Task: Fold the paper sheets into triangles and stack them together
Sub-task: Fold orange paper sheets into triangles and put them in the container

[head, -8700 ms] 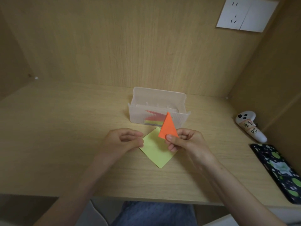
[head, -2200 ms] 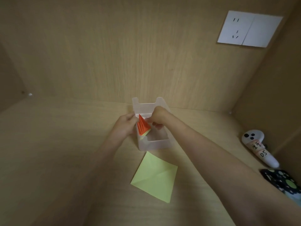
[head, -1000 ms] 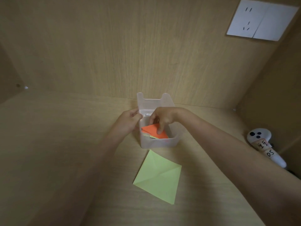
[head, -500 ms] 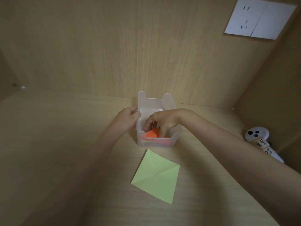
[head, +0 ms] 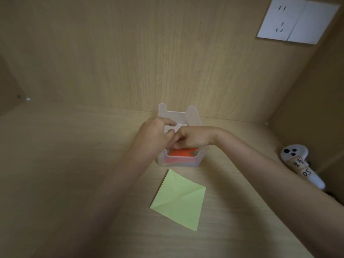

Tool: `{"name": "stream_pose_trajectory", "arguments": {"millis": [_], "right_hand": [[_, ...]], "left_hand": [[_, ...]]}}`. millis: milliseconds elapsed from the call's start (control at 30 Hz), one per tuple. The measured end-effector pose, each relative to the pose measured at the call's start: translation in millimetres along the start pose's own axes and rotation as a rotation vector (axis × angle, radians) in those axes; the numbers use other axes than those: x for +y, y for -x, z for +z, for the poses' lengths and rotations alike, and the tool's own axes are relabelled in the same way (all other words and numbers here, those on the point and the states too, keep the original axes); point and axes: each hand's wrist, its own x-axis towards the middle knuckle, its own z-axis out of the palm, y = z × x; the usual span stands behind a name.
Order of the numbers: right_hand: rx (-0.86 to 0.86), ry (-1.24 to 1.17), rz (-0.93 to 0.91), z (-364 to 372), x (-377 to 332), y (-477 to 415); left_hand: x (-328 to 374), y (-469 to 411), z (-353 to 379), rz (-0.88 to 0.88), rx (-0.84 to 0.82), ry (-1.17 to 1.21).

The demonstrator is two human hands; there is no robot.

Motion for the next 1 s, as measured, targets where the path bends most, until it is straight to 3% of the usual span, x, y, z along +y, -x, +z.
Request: {"name": "stream_pose_trajectory", "arguments": {"millis": [200,400,533,700,800,900,1000], "right_hand": [[0.228,0.078,0.006,-10,1,3],[0.052,0.171,0.204,-2,-2,-4],[0.064,0.285,0.263,7,-3,-9],[0.105,0.314,0.265,10,-4,-12],[0.129,0.301,0.259,11,-4,-11],[0.159,0.257,0.273,12,-3,-12],[0.193,0.257,0.297,15,1,-18]], "left_hand": [[2,-4,-2,0.014,-0.059,-0.040],[22,-15,2,0.045,-0.205,-0.619],[41,-23,7,-0.074,-0.528,-0.853],[46,-27,16,-0.094,-0.712,-0.881],[34,-30,25,-0.168,-0.653,-0.775],[22,-31,25,-0.057,-0.566,-0.708],[21,-29,24,-0.023,-0.598,-0.727]]}}
